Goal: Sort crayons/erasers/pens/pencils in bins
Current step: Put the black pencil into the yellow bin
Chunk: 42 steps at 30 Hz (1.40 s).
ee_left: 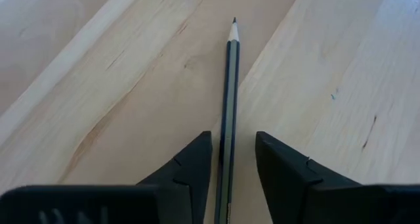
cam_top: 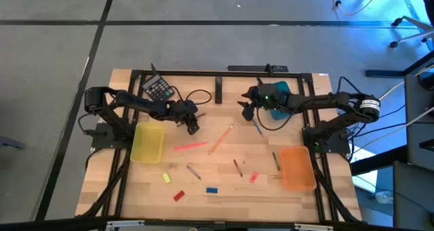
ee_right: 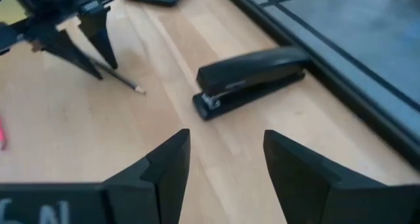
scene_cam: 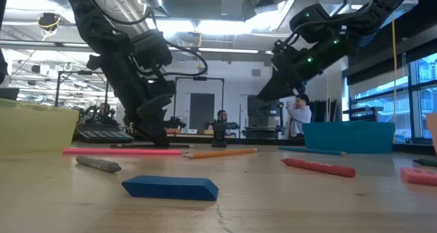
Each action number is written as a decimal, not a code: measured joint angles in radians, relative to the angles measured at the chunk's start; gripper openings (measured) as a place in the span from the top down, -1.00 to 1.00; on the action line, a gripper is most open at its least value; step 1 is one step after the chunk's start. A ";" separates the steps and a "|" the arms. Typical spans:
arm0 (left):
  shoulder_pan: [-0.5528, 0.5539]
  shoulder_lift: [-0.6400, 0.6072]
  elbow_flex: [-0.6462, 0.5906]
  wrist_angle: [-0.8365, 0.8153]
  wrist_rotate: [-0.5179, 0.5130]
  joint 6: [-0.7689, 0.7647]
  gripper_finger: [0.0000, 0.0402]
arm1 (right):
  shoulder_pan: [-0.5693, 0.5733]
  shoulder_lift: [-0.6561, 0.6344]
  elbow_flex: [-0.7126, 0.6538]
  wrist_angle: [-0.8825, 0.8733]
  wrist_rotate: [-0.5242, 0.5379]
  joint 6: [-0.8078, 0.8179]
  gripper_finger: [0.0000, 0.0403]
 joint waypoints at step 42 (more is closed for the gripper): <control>-0.475 -0.281 0.472 -1.365 -0.236 -0.894 0.96 | 0.263 0.000 -0.067 -0.011 0.113 0.082 0.02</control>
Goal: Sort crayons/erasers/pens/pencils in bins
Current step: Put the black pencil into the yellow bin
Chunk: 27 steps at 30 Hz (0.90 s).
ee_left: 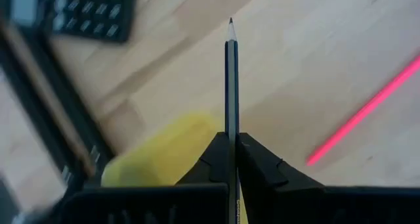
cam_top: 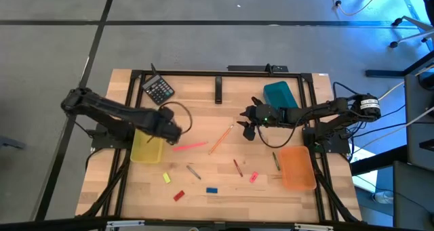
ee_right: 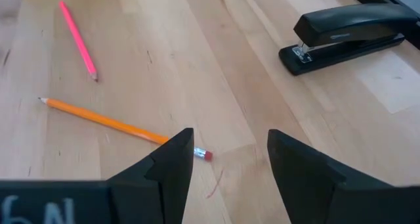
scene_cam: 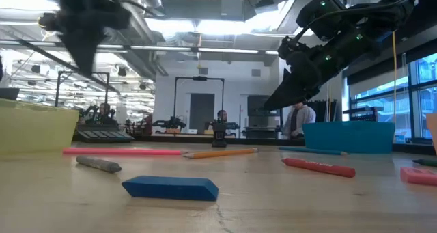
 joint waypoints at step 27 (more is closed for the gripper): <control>-0.313 0.001 -0.274 0.048 0.127 -0.481 0.61 | 0.057 0.000 0.000 0.065 0.000 0.026 0.02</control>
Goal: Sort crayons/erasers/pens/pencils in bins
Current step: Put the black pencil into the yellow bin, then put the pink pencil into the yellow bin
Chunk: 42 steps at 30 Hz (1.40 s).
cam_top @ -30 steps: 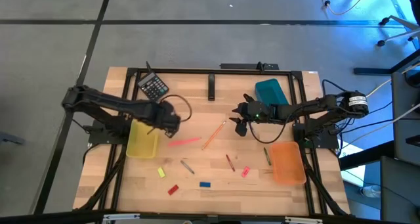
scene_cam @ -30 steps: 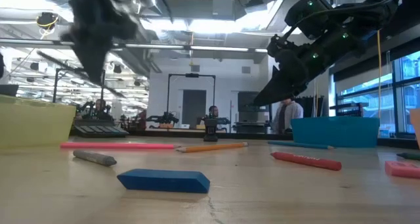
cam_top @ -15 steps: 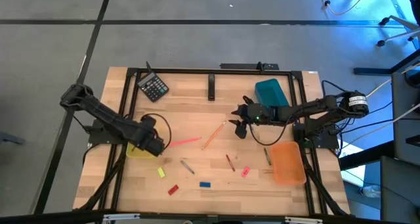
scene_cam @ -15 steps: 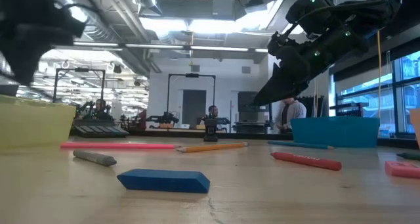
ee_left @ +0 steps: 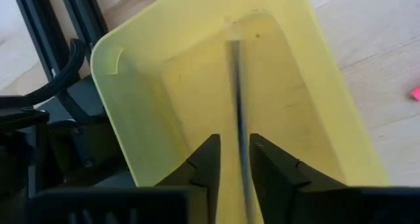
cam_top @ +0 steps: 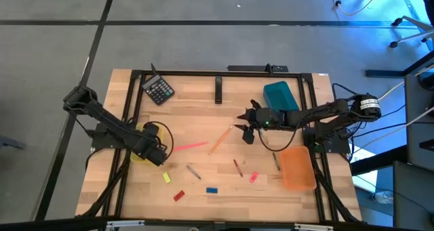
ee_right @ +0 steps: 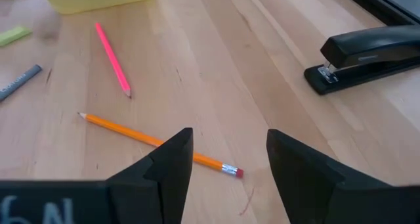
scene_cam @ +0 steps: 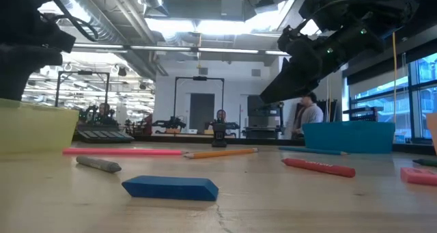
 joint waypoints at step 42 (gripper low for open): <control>0.419 0.438 0.213 0.701 0.162 1.286 0.52 | 0.000 0.000 0.000 -0.041 0.000 -0.032 0.02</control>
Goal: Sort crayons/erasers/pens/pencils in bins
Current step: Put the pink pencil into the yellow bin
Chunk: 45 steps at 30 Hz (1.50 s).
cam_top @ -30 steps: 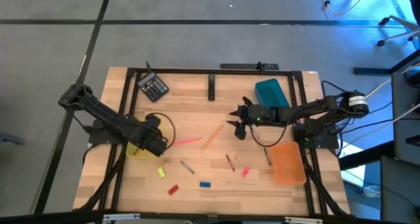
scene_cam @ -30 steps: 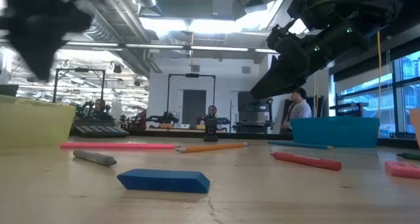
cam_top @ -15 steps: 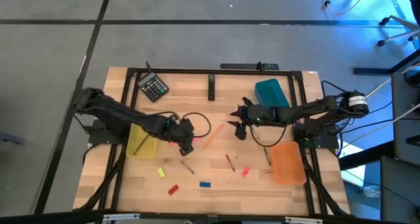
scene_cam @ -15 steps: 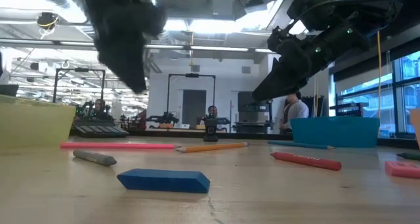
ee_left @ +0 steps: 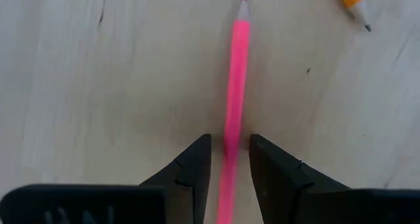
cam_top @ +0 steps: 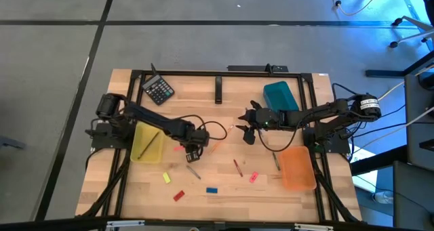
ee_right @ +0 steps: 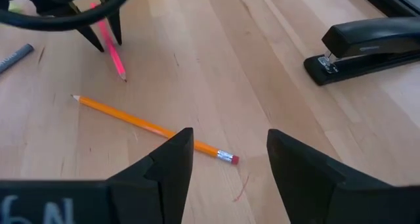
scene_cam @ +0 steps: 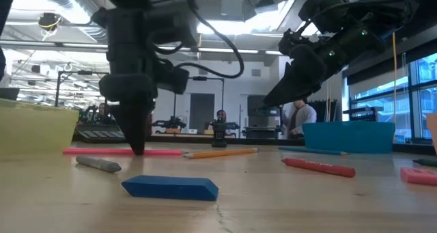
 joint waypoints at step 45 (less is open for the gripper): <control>-0.157 -0.373 0.128 -0.946 -0.187 -0.894 0.98 | 0.004 0.000 -0.035 -0.022 0.000 0.011 0.02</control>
